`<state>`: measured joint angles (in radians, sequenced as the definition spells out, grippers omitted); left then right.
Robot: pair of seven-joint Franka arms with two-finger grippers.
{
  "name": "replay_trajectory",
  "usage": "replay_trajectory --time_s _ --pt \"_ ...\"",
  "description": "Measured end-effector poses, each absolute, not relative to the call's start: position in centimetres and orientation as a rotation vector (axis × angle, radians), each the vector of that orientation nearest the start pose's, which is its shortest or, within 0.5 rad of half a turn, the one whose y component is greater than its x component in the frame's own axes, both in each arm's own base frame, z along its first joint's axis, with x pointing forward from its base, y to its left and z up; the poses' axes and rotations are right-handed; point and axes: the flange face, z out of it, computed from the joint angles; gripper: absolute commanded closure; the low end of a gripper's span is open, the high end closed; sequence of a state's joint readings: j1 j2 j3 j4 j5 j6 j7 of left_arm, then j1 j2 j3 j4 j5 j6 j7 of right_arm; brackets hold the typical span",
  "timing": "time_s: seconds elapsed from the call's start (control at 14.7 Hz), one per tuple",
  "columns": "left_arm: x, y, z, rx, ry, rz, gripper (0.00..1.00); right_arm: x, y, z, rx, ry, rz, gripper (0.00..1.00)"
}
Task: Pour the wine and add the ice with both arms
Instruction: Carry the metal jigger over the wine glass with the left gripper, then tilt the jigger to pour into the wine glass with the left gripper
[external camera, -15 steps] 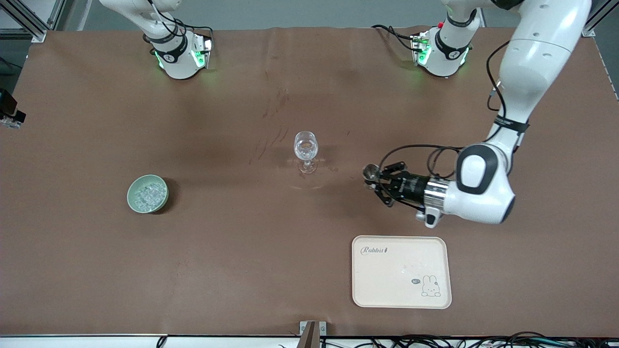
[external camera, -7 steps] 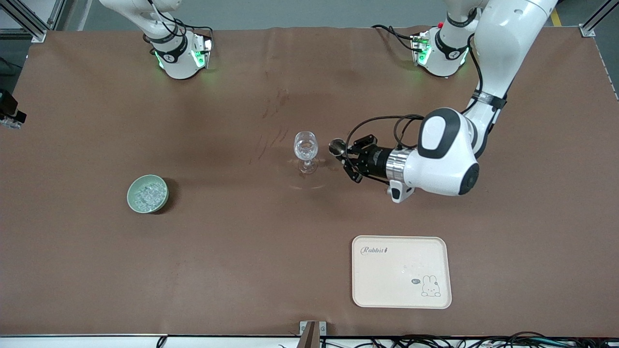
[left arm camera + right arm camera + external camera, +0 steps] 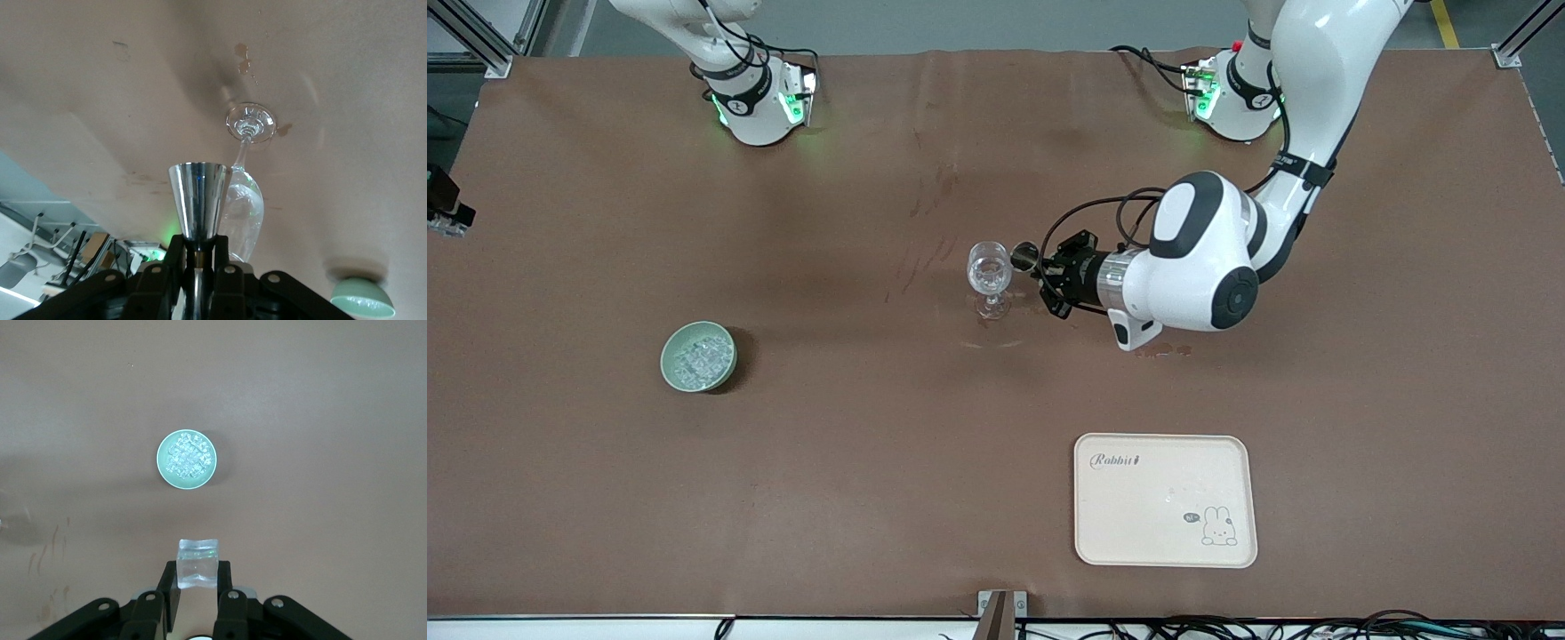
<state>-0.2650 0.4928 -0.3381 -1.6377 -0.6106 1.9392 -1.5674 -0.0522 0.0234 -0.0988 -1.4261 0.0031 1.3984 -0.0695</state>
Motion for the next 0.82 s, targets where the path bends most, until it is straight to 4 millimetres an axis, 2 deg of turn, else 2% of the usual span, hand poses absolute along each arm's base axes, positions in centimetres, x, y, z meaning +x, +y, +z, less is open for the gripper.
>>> replay_trajectory --time_s 0.2,0.48,0.82 --pt "52.6 -41.0 35.2 -2.471 -1.875 1.03 1.0 53.7 -8.1 66.4 -3.132 0.127 0.079 1.0" --pt "51.8 -41.9 36.0 -2.425 -1.917 0.92 1.0 53.7 -8.1 66.4 -3.132 0.127 0.079 1.0" --pt "49.8 -44.5 36.5 -2.422 -1.897 0.83 1.0 53.8 -8.0 66.4 -3.132 0.126 0.079 1.0"
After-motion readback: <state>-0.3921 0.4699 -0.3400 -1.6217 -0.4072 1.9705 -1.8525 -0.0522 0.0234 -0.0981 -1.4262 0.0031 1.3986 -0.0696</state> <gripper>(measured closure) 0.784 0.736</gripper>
